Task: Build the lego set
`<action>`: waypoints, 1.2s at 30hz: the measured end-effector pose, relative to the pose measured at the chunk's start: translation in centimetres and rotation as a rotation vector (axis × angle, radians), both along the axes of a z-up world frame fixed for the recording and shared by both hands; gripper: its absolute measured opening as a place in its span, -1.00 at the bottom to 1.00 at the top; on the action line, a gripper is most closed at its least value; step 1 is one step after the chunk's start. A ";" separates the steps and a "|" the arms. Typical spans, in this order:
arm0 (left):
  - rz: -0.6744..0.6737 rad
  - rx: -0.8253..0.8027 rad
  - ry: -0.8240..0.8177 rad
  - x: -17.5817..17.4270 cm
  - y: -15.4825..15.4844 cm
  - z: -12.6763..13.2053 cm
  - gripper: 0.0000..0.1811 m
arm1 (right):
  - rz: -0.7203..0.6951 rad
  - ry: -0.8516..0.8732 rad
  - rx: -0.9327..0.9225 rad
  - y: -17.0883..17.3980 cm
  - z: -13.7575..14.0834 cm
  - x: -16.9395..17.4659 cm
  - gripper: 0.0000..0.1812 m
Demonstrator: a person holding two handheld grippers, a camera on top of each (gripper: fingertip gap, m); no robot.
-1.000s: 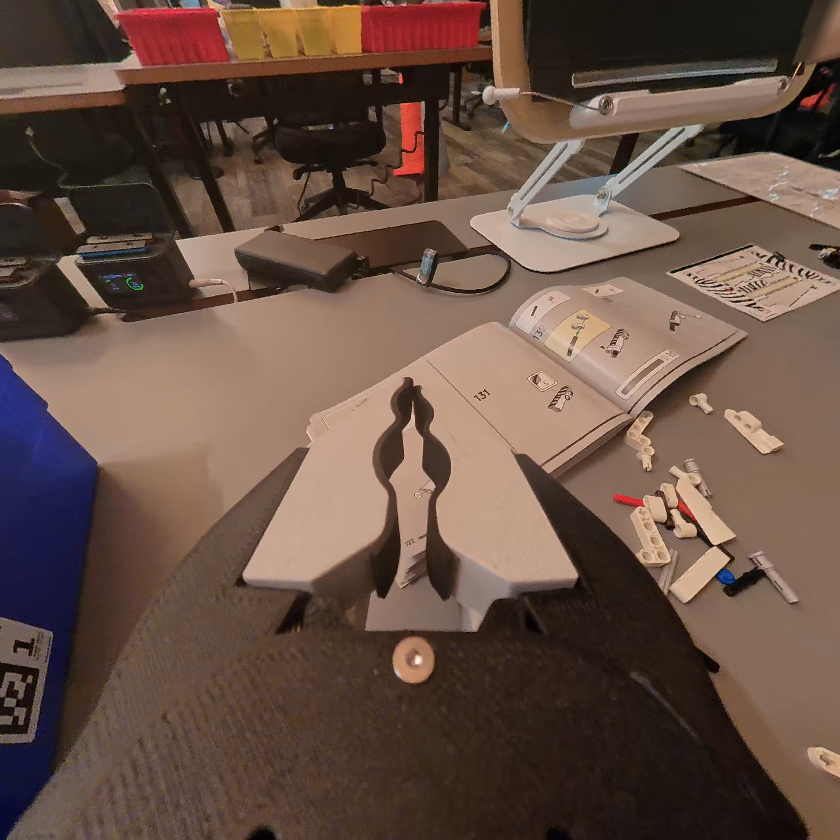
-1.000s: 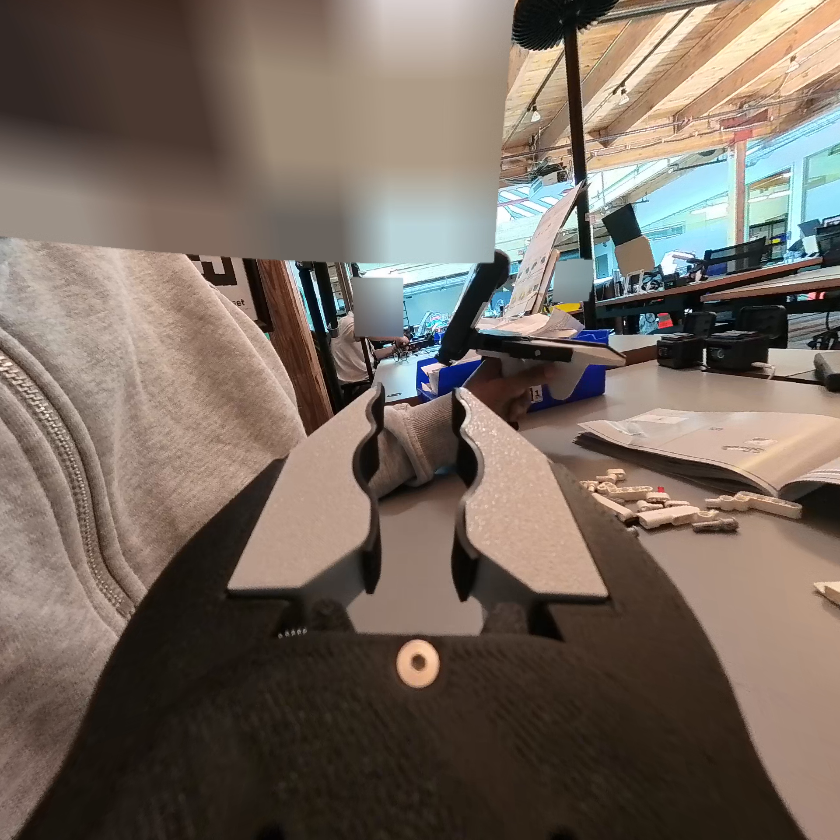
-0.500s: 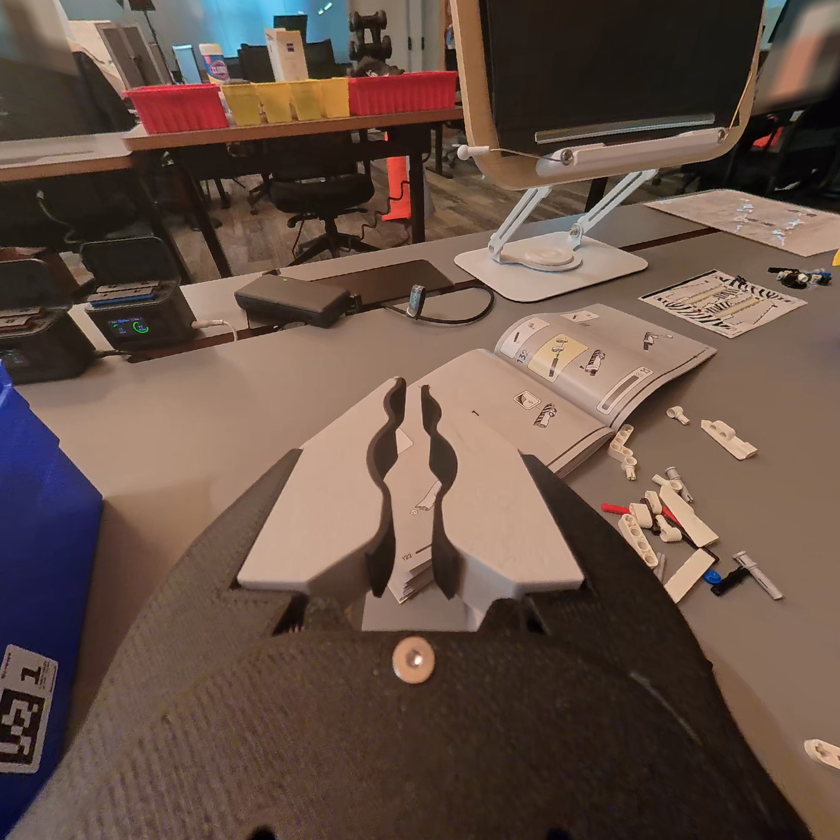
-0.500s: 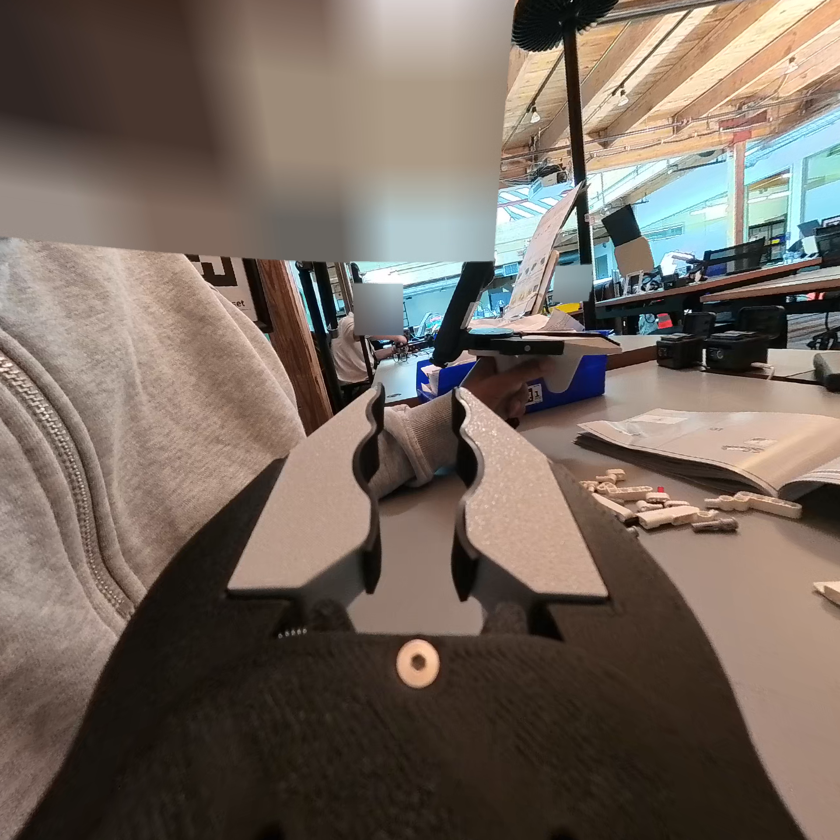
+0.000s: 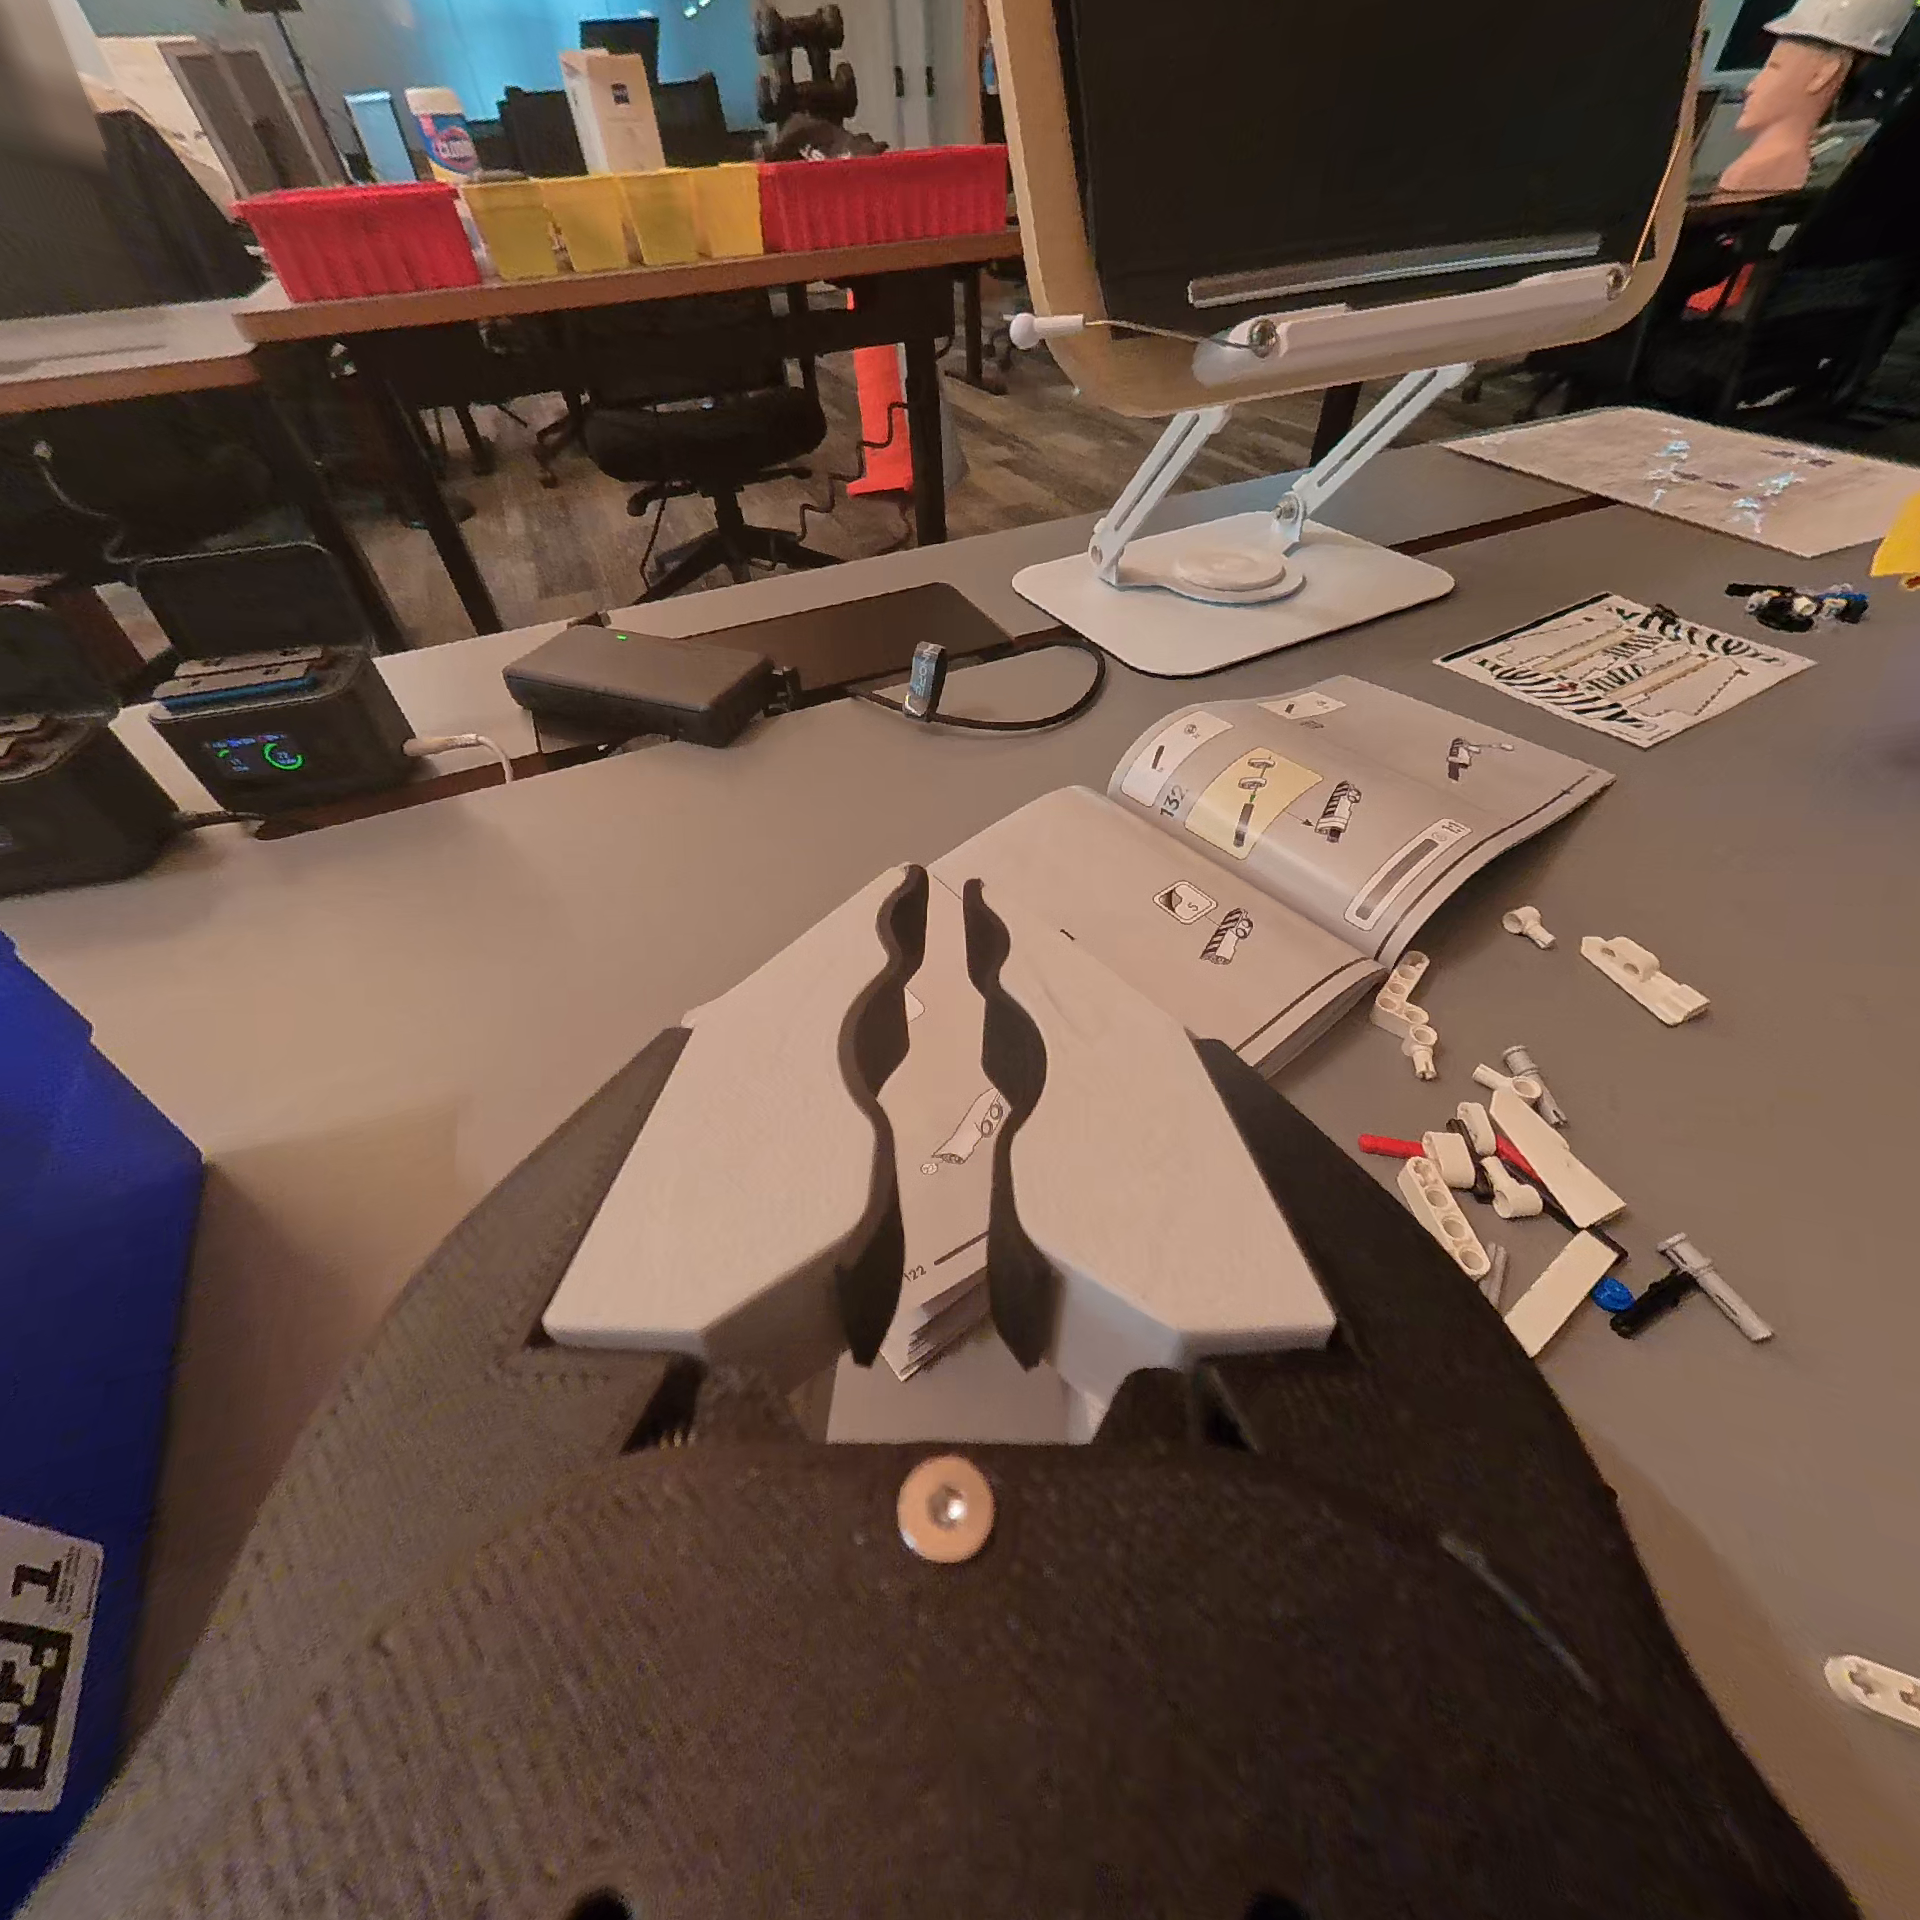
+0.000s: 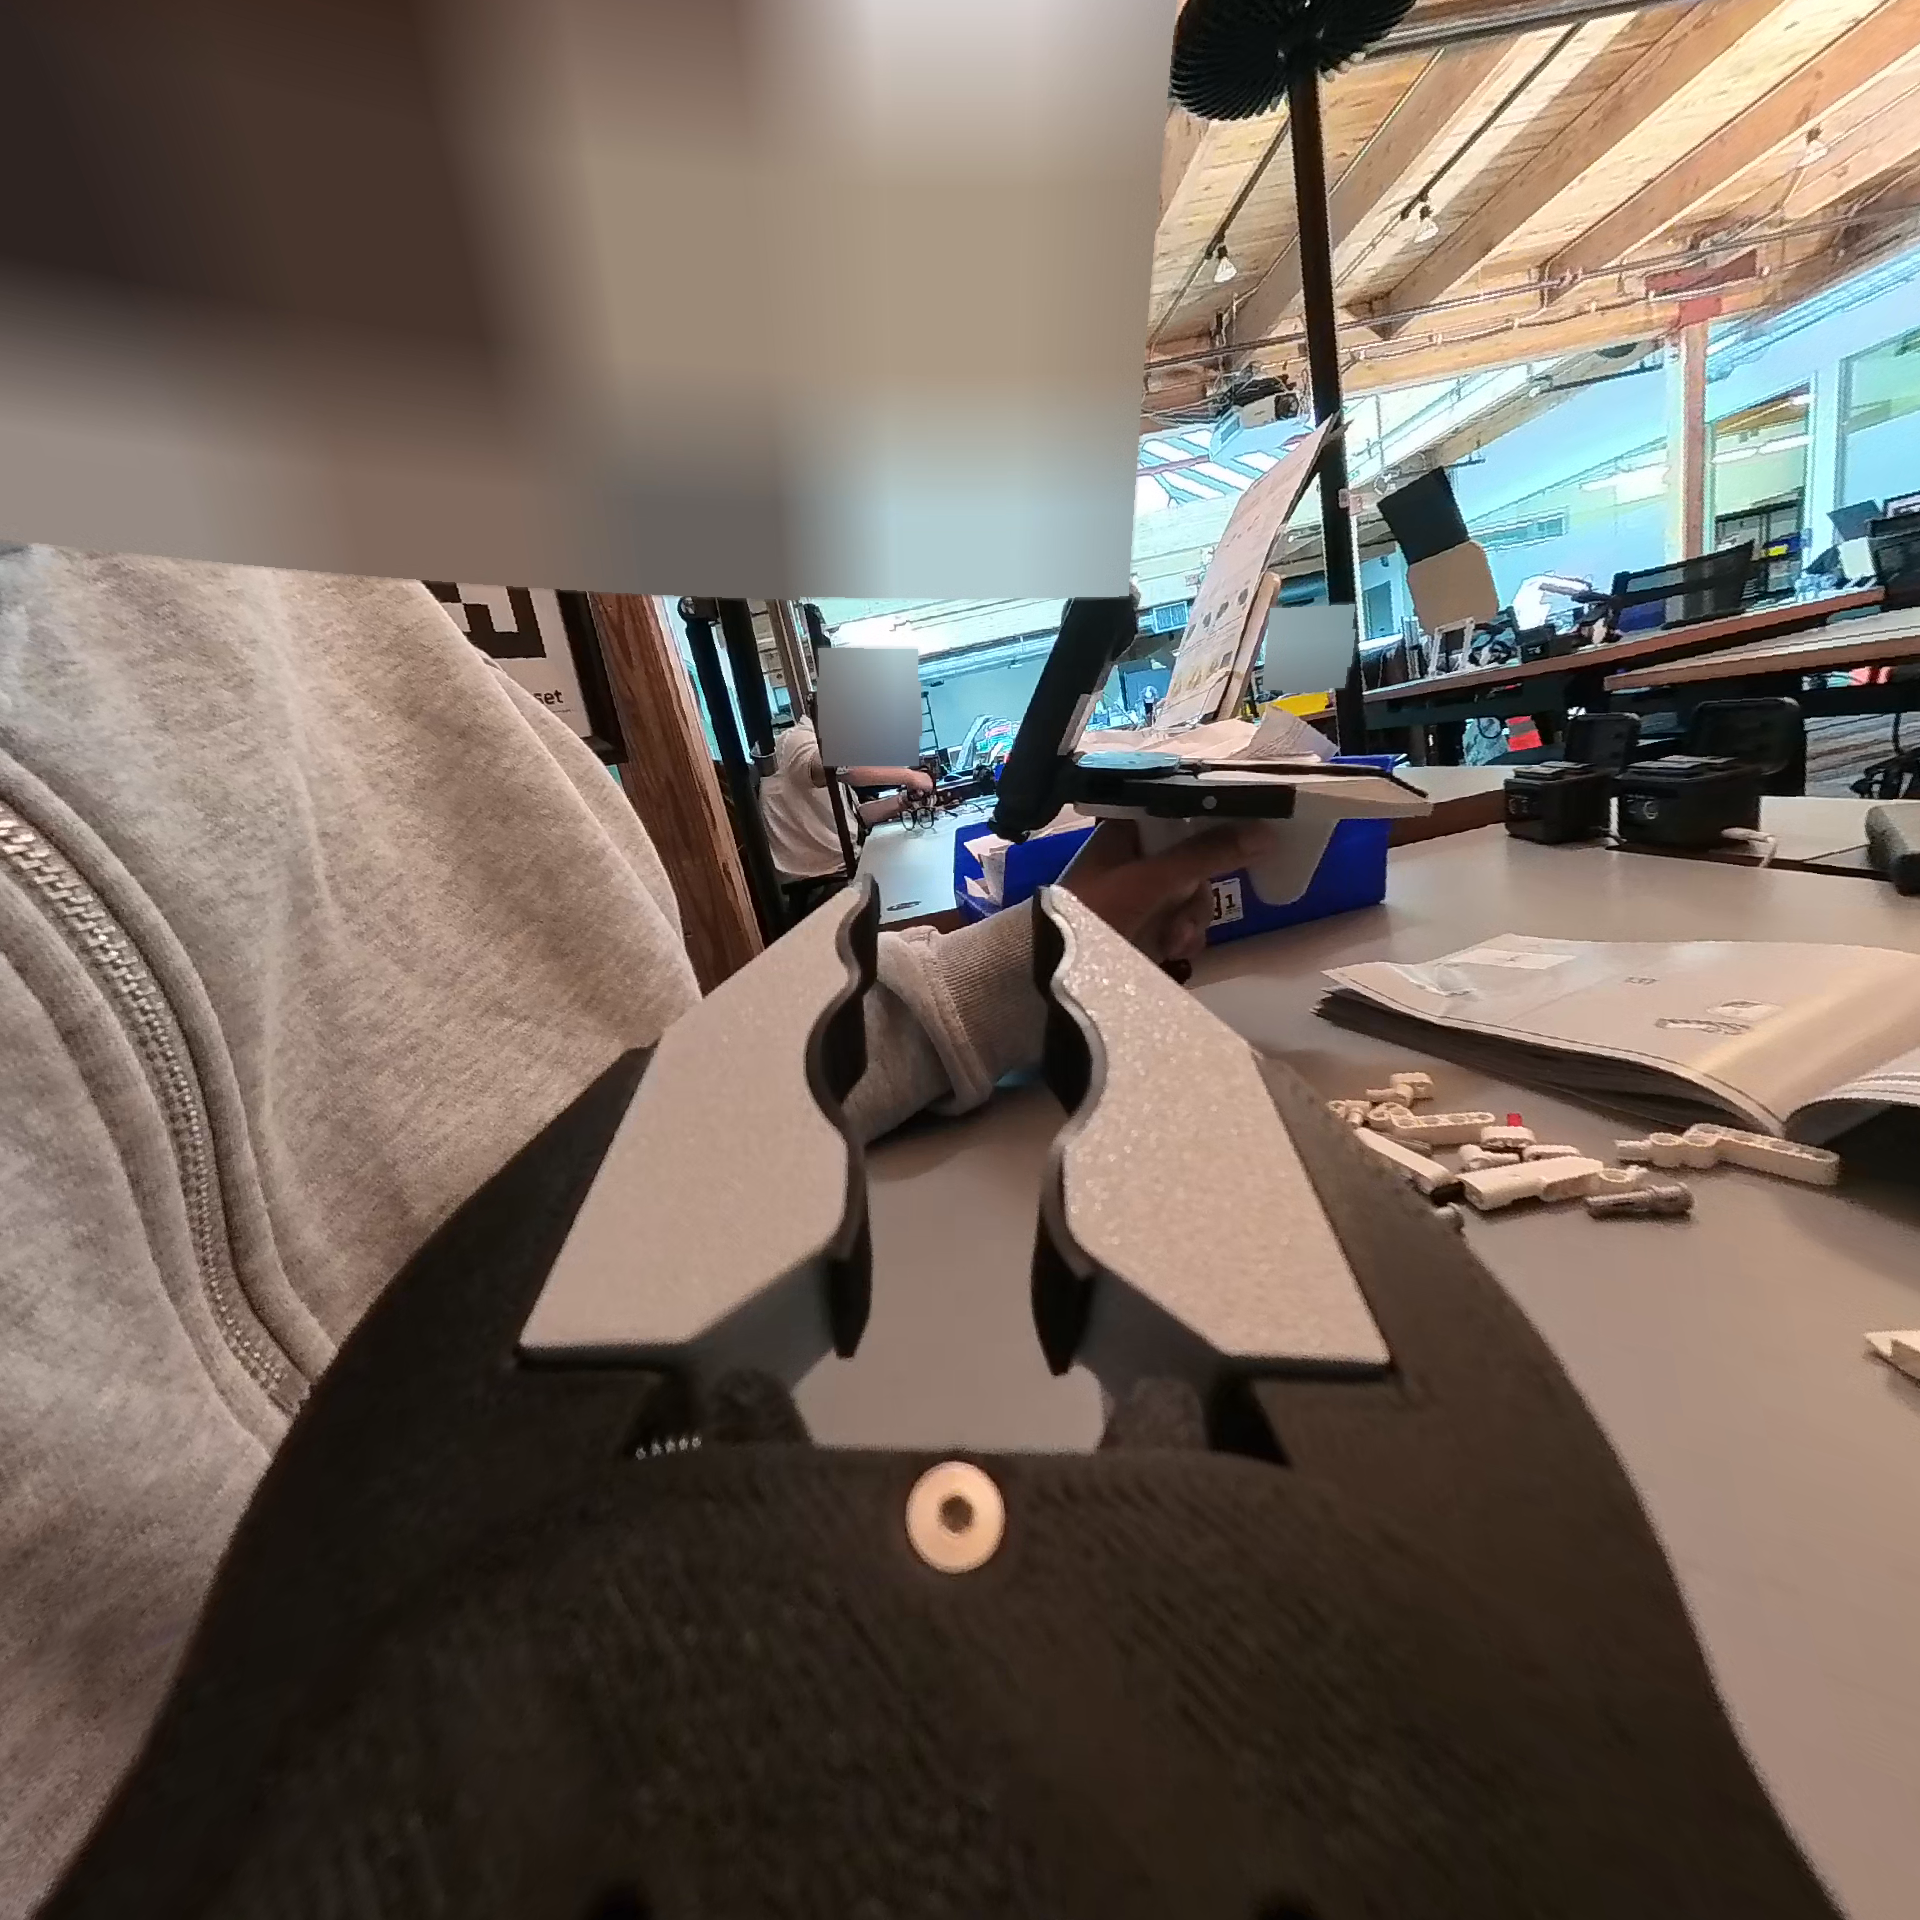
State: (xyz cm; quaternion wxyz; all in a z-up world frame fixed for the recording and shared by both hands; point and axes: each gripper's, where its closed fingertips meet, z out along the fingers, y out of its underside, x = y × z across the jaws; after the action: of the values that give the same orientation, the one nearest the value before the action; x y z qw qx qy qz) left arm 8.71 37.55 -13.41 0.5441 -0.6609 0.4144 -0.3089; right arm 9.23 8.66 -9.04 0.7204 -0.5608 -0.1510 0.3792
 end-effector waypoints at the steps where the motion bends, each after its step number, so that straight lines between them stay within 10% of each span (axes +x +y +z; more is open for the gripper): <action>1: -0.002 -0.002 0.000 0.0 0.0 0.0 -0.94 | 0.000 0.000 0.000 0.0 0.0 0.0 -0.69; 33: -0.048 -0.010 0.034 0.7 -0.8 -0.7 -0.87 | 0.000 0.001 -0.001 0.0 0.0 0.0 -0.69; 36: 0.113 0.032 0.013 -0.8 1.3 0.2 -0.63 | 0.000 0.002 -0.001 0.0 0.0 0.0 -0.69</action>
State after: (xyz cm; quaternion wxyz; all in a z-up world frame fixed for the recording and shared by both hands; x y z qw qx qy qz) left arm 7.93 38.86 -13.26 0.5683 -0.6765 0.3849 -0.2668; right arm 9.21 8.65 -9.02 0.7203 -0.5607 -0.1503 0.3796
